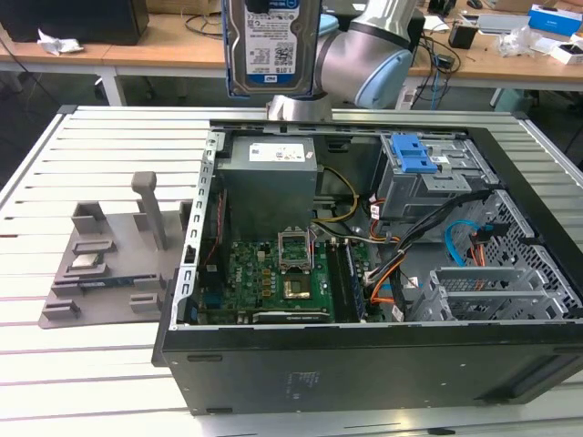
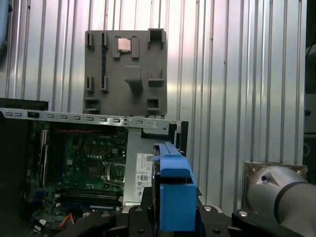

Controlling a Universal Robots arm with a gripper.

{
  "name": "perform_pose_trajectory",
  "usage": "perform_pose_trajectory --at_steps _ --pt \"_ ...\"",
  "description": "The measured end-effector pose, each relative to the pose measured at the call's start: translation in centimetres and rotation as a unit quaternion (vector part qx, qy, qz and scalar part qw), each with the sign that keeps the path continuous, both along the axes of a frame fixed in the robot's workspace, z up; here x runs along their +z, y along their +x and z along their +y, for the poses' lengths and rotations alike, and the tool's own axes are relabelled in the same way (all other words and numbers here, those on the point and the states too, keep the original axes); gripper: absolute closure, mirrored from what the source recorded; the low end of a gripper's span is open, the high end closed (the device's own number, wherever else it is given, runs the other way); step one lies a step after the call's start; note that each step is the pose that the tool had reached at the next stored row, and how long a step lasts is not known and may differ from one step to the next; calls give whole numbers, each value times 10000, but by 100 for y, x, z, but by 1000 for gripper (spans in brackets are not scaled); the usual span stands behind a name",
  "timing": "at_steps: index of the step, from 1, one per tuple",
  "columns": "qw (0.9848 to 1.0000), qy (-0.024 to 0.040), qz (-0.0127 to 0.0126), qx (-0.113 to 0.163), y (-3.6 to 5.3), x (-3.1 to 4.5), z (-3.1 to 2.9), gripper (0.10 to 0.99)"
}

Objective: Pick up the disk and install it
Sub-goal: 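Pick up the disk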

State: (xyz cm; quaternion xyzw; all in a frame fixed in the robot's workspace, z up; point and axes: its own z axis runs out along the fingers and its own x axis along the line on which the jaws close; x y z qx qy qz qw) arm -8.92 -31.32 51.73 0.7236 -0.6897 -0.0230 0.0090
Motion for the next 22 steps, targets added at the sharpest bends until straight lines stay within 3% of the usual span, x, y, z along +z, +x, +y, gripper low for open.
perform_pose_trajectory --at_steps 15,22 --pt "10000 0 0 1 373 0 0 722" --pt "10000 0 1 0 590 0 0 722"
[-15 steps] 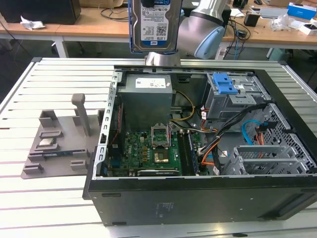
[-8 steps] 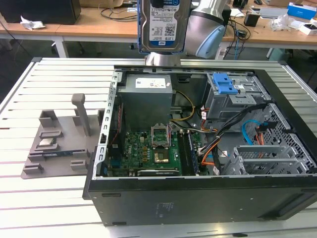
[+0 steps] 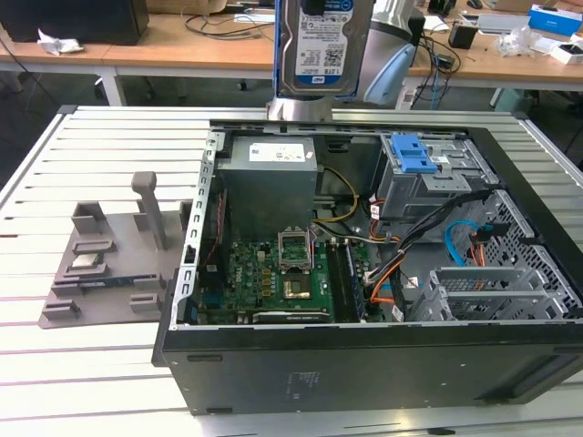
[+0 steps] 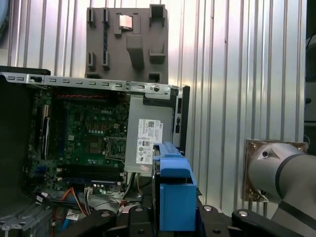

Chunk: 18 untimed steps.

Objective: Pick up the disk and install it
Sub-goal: 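Pick up the disk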

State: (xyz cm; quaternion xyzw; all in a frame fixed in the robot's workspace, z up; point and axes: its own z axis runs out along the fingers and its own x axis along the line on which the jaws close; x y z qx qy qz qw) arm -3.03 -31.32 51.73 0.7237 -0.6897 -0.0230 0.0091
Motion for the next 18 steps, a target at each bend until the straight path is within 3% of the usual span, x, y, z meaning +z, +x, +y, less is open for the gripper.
perform_pose_trajectory --at_steps 18 --pt "10000 0 1 0 425 0 0 722"
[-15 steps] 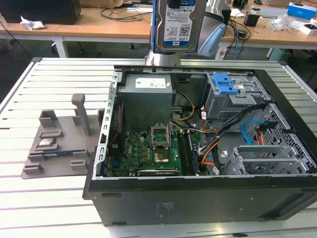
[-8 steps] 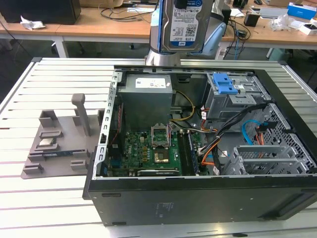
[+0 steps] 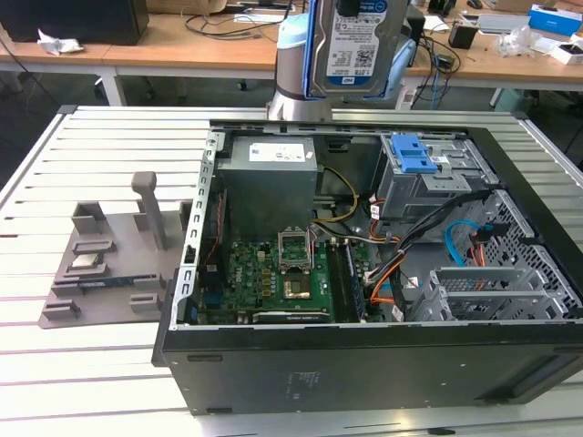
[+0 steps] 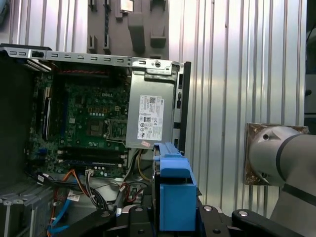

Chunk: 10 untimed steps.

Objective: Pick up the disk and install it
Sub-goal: 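Pick up the disk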

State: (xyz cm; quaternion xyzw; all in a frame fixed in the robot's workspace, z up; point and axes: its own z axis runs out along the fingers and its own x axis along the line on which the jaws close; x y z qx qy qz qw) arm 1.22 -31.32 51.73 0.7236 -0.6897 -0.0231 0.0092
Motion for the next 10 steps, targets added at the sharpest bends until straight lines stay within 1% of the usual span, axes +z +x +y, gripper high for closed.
perform_pose_trajectory --at_steps 1,2,7,10 --pt "10000 0 0 0 29 0 0 722" --pt "10000 -1 1 0 35 0 0 722" --pt "10000 -1 0 0 39 0 0 722" --pt "10000 -1 0 2 40 1 -18 722"
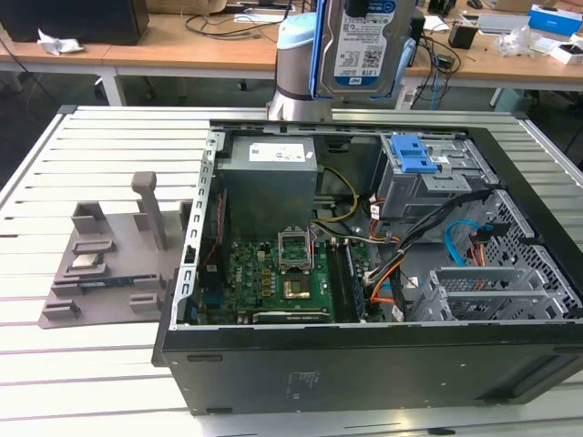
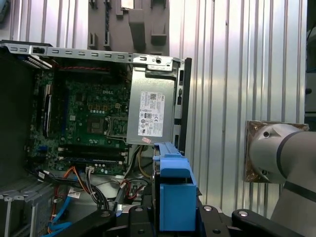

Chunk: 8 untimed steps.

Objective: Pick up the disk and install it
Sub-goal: 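Pick up the disk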

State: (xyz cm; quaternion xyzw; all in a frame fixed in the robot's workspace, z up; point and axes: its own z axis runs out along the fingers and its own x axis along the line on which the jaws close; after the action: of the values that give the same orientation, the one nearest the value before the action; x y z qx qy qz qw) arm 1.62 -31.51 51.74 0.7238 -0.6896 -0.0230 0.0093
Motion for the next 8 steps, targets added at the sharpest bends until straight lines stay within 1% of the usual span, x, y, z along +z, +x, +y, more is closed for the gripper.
perform_pose_trajectory --at_steps 3,8 --pt "10000 0 0 0 0 0 -33 722" --pt "10000 1 0 0 -2 -2 -117 722"
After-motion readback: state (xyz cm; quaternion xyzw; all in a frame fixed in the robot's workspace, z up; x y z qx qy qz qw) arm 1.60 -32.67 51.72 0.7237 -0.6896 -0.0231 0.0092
